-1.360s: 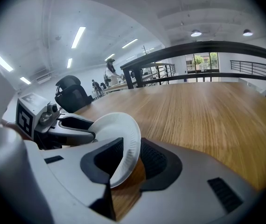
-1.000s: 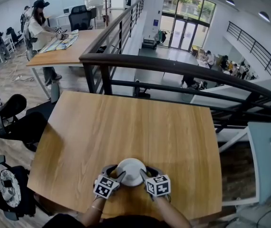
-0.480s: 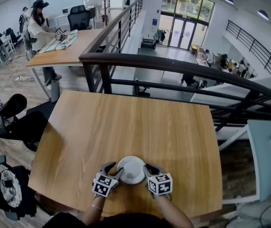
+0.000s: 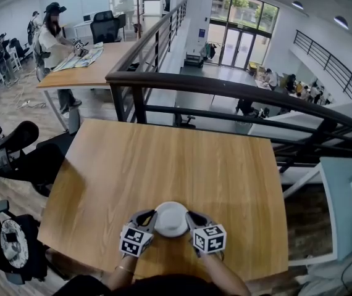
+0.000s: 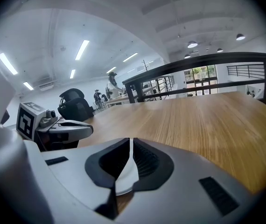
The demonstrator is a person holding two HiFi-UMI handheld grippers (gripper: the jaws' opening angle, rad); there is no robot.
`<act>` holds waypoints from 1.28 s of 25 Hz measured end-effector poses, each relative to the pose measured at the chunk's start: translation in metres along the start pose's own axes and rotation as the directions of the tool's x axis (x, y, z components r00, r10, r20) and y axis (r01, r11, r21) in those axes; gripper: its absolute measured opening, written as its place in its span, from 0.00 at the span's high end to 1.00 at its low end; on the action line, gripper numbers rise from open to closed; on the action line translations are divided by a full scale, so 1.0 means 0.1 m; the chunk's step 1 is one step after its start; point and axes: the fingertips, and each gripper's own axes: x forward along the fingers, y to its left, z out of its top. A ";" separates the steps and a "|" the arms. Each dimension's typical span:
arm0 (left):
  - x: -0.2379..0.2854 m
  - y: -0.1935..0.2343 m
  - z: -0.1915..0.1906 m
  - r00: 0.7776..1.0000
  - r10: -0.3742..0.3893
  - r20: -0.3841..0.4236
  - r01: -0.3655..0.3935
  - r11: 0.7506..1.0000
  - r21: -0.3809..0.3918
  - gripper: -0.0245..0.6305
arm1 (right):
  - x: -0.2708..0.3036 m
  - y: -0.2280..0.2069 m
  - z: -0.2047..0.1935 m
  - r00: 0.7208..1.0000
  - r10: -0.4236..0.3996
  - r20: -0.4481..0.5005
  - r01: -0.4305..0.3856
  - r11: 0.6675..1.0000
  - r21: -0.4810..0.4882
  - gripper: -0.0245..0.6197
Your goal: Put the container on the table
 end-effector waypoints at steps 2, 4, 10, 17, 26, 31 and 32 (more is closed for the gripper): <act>-0.01 -0.02 0.02 1.000 -0.005 0.005 0.005 1.000 0.003 0.92 | -0.02 0.00 0.03 1.000 0.001 0.009 -0.001 1.000 -0.002 0.91; -0.01 -0.03 0.04 1.000 -0.006 0.010 0.006 1.000 0.009 0.92 | -0.04 0.00 0.06 1.000 -0.001 0.017 0.001 1.000 -0.004 0.91; -0.04 -0.09 0.11 1.000 -0.013 0.027 0.013 1.000 0.020 0.92 | -0.11 0.02 0.11 0.999 -0.002 0.034 0.002 1.000 -0.005 0.92; -0.05 -0.15 0.12 0.999 -0.030 0.025 0.029 0.999 0.025 0.92 | -0.15 0.05 0.11 0.999 0.006 0.034 -0.006 1.000 -0.009 0.93; -0.06 -0.19 0.09 0.999 -0.038 0.013 0.037 0.999 0.038 0.92 | -0.16 0.09 0.09 0.999 0.009 0.038 -0.009 1.000 -0.010 0.93; -0.06 -0.18 0.12 0.999 -0.037 0.015 0.036 0.998 0.044 0.92 | -0.17 0.09 0.09 0.999 0.013 0.038 -0.013 1.000 -0.005 0.93; -0.06 -0.18 0.13 0.999 -0.038 0.017 0.037 0.998 0.047 0.92 | -0.18 0.08 0.09 0.999 0.013 0.038 -0.013 1.000 -0.004 0.93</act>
